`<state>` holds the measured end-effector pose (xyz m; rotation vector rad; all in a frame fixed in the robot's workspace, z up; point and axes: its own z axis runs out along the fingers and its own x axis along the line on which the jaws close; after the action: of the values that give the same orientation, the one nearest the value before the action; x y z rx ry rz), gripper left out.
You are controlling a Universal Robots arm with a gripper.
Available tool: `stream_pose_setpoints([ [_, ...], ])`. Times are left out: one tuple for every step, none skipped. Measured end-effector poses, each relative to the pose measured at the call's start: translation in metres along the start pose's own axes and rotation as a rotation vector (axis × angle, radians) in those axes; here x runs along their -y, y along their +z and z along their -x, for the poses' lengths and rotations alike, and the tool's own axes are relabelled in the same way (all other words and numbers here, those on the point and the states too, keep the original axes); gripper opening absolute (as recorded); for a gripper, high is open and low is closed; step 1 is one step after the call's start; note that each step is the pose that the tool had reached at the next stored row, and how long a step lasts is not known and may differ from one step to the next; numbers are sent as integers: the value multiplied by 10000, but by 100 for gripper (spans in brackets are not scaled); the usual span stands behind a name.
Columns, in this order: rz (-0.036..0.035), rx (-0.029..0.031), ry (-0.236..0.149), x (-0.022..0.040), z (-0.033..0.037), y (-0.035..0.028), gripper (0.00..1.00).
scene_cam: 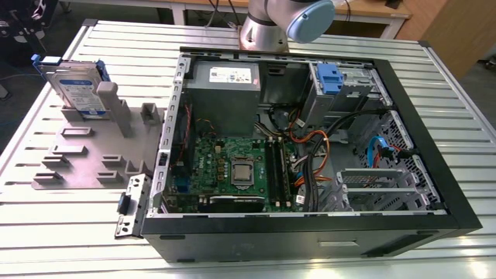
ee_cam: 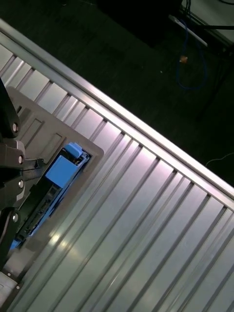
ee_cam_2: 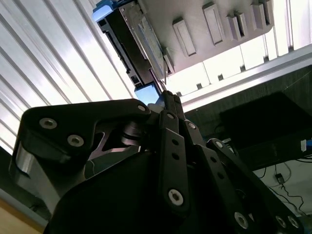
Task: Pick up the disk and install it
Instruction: 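Pick up the disk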
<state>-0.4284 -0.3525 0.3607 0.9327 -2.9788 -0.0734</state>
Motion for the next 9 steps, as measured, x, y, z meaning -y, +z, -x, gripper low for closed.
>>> stream_pose_setpoints([
  [0, -2, -36, 0, 0, 0, 11],
  [-1, -4, -74, 0, 0, 0, 11],
  [0, -5, -109, 0, 0, 0, 11],
  [-1, -7, -142, 0, 0, 0, 11],
  [-1, -9, -176, 0, 0, 0, 11],
  [-1, -10, -204, 0, 0, 0, 11],
  [-1, -12, -229, 0, 0, 0, 11],
  [-1, -14, -255, 0, 0, 0, 11],
  [-2, -14, -287, 0, 0, 0, 11],
])
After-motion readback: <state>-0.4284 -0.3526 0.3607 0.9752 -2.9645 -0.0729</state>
